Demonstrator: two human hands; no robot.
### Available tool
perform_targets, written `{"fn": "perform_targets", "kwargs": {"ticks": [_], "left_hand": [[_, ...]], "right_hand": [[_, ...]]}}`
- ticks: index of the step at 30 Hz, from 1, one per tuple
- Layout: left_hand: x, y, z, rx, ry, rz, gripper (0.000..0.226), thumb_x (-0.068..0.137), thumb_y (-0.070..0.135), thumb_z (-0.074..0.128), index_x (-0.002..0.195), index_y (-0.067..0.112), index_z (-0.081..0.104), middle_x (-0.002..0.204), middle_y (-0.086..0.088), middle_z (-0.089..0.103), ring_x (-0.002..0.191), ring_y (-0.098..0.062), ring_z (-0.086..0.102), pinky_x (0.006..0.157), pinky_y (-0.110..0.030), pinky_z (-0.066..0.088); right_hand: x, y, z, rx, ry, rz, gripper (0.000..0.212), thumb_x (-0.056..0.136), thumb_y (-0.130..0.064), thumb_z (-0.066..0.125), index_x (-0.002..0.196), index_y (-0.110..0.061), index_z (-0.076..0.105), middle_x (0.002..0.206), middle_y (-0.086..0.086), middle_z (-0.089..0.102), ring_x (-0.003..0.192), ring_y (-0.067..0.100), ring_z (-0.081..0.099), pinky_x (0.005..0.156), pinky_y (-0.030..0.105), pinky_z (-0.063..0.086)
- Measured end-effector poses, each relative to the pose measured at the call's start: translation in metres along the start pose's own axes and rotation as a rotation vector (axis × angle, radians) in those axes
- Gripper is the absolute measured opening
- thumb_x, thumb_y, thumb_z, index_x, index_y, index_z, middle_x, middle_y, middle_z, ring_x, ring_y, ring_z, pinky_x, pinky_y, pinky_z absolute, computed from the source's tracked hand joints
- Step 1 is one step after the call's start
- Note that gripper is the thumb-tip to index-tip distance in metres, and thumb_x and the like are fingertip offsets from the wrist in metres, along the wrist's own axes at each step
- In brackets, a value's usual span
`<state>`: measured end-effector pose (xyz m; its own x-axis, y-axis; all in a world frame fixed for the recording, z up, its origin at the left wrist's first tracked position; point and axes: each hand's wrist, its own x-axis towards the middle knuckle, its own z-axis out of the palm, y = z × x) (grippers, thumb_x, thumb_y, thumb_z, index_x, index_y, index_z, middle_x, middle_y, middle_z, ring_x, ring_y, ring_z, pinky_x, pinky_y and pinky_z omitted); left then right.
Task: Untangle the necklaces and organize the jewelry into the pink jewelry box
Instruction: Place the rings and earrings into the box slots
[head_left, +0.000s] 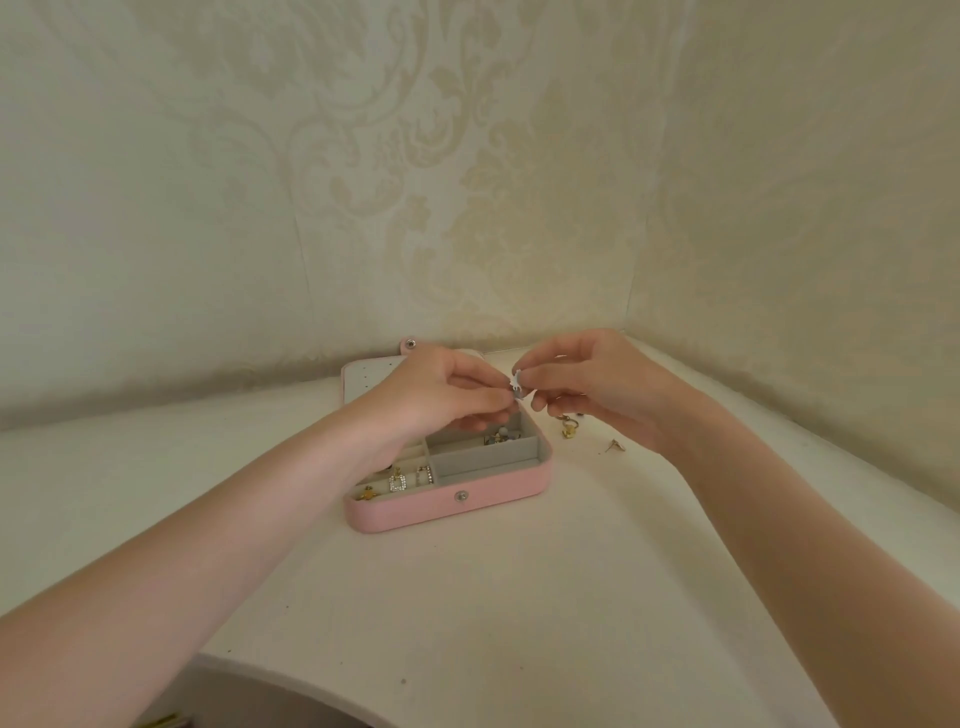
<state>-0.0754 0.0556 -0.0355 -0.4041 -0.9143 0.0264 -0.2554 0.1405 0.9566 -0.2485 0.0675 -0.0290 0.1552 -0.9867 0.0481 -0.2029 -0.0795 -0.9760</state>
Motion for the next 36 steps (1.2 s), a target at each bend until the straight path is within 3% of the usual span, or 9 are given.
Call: {"fn": "perform_targets", "kwargs": {"ticks": [8, 11, 15, 19, 23, 31, 34, 36], "left_hand": [[0.007, -0.003, -0.003, 0.212, 0.072, 0.064, 0.004, 0.083, 0.009, 0.067, 0.080, 0.010, 0.070, 0.060, 0.007, 0.068, 0.055, 0.003, 0.062, 0.053, -0.008, 0.046], [0.013, -0.005, -0.001, 0.370, 0.087, 0.121, 0.016, 0.078, 0.006, 0.071, 0.070, 0.019, 0.065, 0.060, 0.009, 0.066, 0.052, 0.005, 0.059, 0.057, -0.010, 0.047], [0.019, -0.011, 0.002, 0.519, 0.097, 0.163, 0.022, 0.075, 0.009, 0.072, 0.065, 0.026, 0.062, 0.065, 0.011, 0.064, 0.055, 0.008, 0.056, 0.068, -0.017, 0.049], [0.019, -0.013, 0.001, 0.632, 0.064, 0.167, 0.024, 0.078, 0.007, 0.066, 0.070, 0.029, 0.061, 0.070, 0.014, 0.062, 0.057, 0.008, 0.055, 0.064, -0.008, 0.043], [0.014, -0.008, -0.003, 0.701, 0.082, 0.154, 0.017, 0.084, 0.012, 0.062, 0.080, 0.029, 0.063, 0.075, 0.020, 0.059, 0.071, 0.001, 0.057, 0.063, -0.001, 0.036], [0.011, -0.004, -0.008, 0.729, 0.109, 0.184, 0.012, 0.085, 0.013, 0.062, 0.087, 0.023, 0.069, 0.073, 0.020, 0.054, 0.067, 0.006, 0.052, 0.059, 0.006, 0.031], [0.011, -0.004, -0.005, 0.705, 0.107, 0.201, 0.012, 0.086, 0.012, 0.061, 0.086, 0.021, 0.069, 0.072, 0.021, 0.055, 0.063, 0.010, 0.053, 0.059, 0.006, 0.031], [0.011, -0.003, -0.002, 0.637, 0.101, 0.221, 0.016, 0.085, 0.008, 0.061, 0.080, 0.022, 0.068, 0.073, 0.019, 0.061, 0.065, 0.012, 0.056, 0.062, 0.002, 0.034]], "right_hand": [[0.007, 0.006, -0.006, -0.096, 0.056, -0.025, 0.005, 0.084, -0.007, 0.067, 0.083, -0.010, 0.070, 0.078, 0.000, 0.067, 0.066, 0.009, 0.060, 0.062, 0.019, 0.049], [0.012, 0.009, -0.015, -0.164, 0.157, -0.047, 0.010, 0.085, -0.007, 0.063, 0.078, -0.011, 0.069, 0.078, 0.003, 0.067, 0.065, 0.012, 0.059, 0.063, 0.022, 0.048], [0.021, 0.022, -0.035, -0.799, 0.368, -0.086, 0.016, 0.086, -0.004, 0.055, 0.087, -0.011, 0.069, 0.086, 0.002, 0.065, 0.063, 0.010, 0.053, 0.053, 0.007, 0.040], [0.024, 0.043, -0.044, -0.968, 0.273, -0.007, 0.026, 0.087, -0.005, 0.055, 0.108, -0.014, 0.068, 0.109, 0.006, 0.063, 0.085, 0.013, 0.052, 0.072, 0.019, 0.036], [0.025, 0.052, -0.039, -0.991, 0.228, -0.059, 0.025, 0.088, -0.003, 0.054, 0.106, -0.009, 0.069, 0.106, 0.007, 0.062, 0.098, 0.021, 0.058, 0.071, 0.017, 0.034], [0.025, 0.054, -0.038, -1.036, 0.209, -0.093, 0.020, 0.080, 0.001, 0.053, 0.083, -0.007, 0.071, 0.075, -0.004, 0.057, 0.072, 0.013, 0.053, 0.054, 0.018, 0.038], [0.022, 0.047, -0.039, -0.876, 0.277, -0.095, 0.015, 0.080, -0.002, 0.056, 0.076, -0.006, 0.069, 0.070, -0.002, 0.061, 0.063, 0.012, 0.054, 0.054, 0.017, 0.039], [0.018, 0.035, -0.039, -0.611, 0.311, -0.055, 0.011, 0.081, -0.004, 0.060, 0.075, -0.007, 0.069, 0.073, 0.002, 0.065, 0.057, 0.009, 0.053, 0.051, 0.014, 0.041]]}}
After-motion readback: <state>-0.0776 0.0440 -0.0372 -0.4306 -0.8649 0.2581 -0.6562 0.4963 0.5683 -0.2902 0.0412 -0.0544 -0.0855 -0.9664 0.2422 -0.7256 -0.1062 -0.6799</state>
